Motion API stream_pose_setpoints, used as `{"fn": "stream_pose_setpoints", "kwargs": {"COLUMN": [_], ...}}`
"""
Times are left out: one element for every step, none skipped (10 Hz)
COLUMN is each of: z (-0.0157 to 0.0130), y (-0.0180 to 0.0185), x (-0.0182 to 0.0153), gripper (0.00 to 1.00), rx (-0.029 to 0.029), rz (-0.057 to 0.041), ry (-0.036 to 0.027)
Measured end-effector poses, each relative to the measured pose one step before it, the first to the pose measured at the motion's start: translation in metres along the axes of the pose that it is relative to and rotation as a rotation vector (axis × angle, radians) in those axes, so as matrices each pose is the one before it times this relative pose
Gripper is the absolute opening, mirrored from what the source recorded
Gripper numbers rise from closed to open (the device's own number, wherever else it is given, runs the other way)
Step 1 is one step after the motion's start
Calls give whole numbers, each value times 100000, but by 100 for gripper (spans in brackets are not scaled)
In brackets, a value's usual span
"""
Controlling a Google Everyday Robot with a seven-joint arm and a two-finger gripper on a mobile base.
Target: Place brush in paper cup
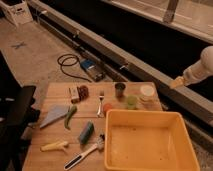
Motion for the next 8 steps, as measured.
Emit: {"fn": "stream_pose_setpoints", "kwargs": {"z": [0,2,0,2,-47,-144,-524,-416], "y": [-1,1,0,-2,28,86,405,975], "x": [0,1,-1,3,-5,-81,-181,-390], "gripper": [62,62,62,62,62,62,62,62], "rx": [2,-5,1,2,118,141,65,-240], "rz": [-15,22,-5,-1,-188,-1064,-4145,-6093], "ry": [1,3,-2,6,-31,-314,-412,-246]}}
